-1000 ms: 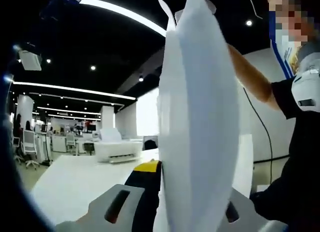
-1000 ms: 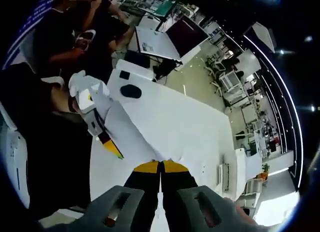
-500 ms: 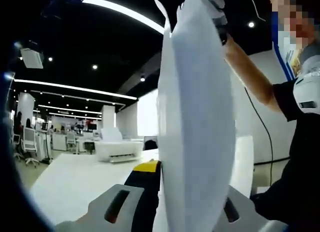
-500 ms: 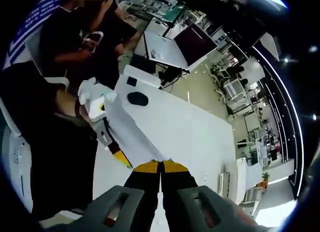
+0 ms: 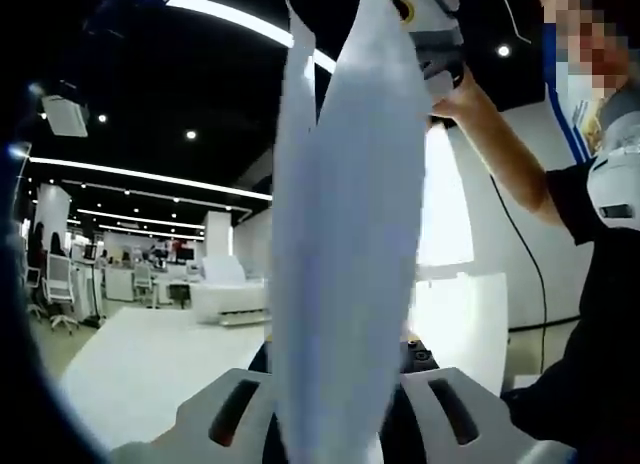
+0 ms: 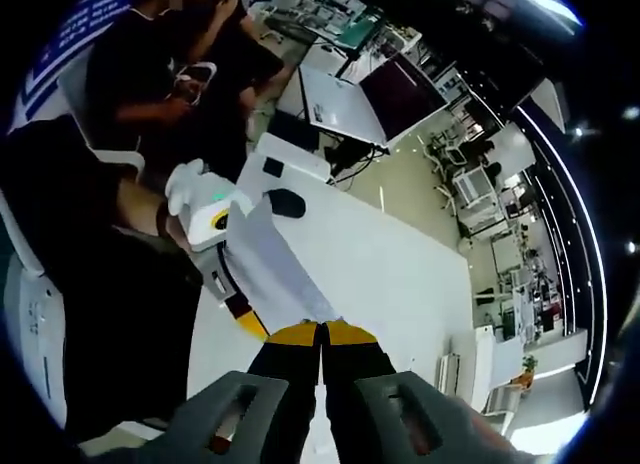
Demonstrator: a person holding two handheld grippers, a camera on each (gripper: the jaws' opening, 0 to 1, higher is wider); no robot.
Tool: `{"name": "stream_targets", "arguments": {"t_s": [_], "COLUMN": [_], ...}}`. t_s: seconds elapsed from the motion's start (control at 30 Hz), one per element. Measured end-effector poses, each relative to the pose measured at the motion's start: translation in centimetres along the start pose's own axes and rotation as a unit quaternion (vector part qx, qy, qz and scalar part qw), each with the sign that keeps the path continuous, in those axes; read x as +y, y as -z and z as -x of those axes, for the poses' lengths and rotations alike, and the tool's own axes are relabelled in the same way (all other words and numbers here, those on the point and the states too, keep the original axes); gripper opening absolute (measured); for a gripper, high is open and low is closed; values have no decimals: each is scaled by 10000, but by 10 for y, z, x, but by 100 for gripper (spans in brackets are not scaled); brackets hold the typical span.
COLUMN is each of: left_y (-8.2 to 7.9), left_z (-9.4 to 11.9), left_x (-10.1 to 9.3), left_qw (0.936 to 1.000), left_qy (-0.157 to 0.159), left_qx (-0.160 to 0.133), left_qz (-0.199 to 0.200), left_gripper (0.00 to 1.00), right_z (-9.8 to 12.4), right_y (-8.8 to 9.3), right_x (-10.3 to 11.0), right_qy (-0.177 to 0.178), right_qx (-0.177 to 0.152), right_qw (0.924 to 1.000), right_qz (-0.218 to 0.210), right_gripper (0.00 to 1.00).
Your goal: Organize the stack of printing papers by aligning and flattening the scattered papers on the table
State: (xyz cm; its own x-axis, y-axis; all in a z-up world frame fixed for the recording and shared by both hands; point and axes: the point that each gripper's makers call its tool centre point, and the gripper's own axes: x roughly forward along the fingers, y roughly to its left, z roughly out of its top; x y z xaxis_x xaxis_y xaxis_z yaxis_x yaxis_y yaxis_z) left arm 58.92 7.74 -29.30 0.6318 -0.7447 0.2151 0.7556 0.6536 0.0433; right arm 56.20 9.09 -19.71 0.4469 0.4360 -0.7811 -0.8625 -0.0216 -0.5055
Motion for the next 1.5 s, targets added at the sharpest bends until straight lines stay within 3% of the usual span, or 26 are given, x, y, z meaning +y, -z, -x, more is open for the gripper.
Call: {"name": "stream_targets", "arguments": {"t_s": [1.03,1.5], "left_y": [-1,-1], "left_z": [0,1], "left_x": [-3,-4], "left_qw": [9999,9998], "left_qy": [79,80], "left_qx": [23,42], "left_qz": [-58,-160], "left_gripper": [19,8], "right_z": [-12,-14], "right_y": [-5,-6], "right_x": [3,5], "right_qy": [-3,25], "right_qx": [20,25], "right_qw": [9996,9993], "right_qz": [284,370], "right_gripper": [0,0]}}
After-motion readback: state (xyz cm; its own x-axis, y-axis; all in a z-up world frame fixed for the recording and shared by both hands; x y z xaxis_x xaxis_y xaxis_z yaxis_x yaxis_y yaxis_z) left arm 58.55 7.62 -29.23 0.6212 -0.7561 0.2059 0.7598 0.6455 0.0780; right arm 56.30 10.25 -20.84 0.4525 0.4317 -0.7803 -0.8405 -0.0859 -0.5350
